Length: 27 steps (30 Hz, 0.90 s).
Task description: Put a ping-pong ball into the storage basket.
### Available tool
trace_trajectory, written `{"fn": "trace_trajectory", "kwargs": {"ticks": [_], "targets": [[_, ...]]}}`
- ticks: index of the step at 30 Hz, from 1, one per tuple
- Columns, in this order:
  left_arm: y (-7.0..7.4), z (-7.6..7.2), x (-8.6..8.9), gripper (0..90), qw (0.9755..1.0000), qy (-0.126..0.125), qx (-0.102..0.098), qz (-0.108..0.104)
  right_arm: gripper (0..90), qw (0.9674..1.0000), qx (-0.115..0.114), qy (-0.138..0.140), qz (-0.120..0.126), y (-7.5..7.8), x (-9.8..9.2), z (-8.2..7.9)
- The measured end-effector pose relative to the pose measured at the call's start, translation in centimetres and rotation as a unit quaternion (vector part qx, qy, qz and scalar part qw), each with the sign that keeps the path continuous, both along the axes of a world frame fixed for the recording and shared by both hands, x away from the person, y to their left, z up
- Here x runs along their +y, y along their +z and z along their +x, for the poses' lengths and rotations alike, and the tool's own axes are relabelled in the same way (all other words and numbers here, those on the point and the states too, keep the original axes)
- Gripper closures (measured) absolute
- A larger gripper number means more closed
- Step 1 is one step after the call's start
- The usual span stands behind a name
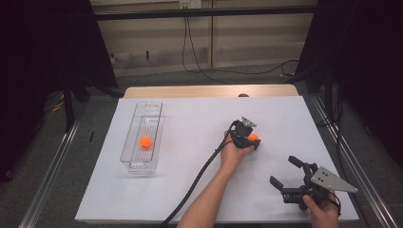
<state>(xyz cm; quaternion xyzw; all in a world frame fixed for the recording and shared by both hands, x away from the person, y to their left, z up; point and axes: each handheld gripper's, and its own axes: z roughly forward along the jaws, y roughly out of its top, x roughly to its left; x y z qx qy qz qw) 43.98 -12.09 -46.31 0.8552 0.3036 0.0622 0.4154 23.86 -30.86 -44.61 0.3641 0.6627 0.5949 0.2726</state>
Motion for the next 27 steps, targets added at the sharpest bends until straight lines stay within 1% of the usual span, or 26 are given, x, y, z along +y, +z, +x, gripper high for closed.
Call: {"fn": "trace_trajectory", "kwargs": {"ticks": [6, 7, 8, 9, 12, 14, 16, 19, 23, 27], "targets": [[0.1, 0.0, 0.2, 50.9, 1.0000, 0.003, 0.003, 0.003, 1.3, 1.0000, 0.000, -0.002, 0.002, 0.0, -0.1, 0.0], [0.2, 0.0, 0.3, 50.9, 1.0000, 0.004, 0.008, 0.002, 1.3, 1.0000, 0.000, -0.002, 0.002, 0.0, -0.1, 0.0], [0.3, 0.0, 0.4, 50.9, 0.9999, 0.003, 0.012, 0.000, 1.3, 1.0000, 0.000, -0.001, 0.001, 0.0, -0.1, 0.0], [0.3, 0.0, 0.5, 50.9, 0.9999, 0.003, 0.012, 0.000, 1.3, 1.0000, 0.001, -0.001, 0.001, 0.0, -0.1, 0.0], [0.6, -0.1, 0.8, 50.9, 0.9999, 0.004, 0.014, -0.009, 1.3, 1.0000, 0.000, -0.001, 0.001, 0.0, -0.1, 0.0], [0.9, -0.1, 1.1, 50.9, 0.9999, 0.002, 0.011, -0.006, 1.3, 1.0000, -0.001, -0.002, 0.001, 0.0, -0.1, 0.0], [1.2, -0.2, 1.3, 50.9, 0.9999, 0.003, 0.012, -0.008, 1.3, 1.0000, 0.000, -0.002, 0.000, 0.0, -0.1, 0.0], [1.5, -0.2, 1.6, 50.9, 0.9999, -0.004, 0.011, -0.007, 1.3, 1.0000, 0.000, -0.001, -0.002, 0.0, 0.0, 0.0], [1.8, -0.4, 2.0, 50.9, 0.9999, -0.004, 0.013, -0.010, 1.3, 1.0000, 0.000, -0.002, -0.003, 0.0, 0.0, 0.1], [2.1, -0.4, 2.5, 50.9, 0.9999, -0.006, 0.010, -0.009, 1.3, 1.0000, 0.000, -0.002, -0.003, 0.0, 0.0, 0.1]]}}
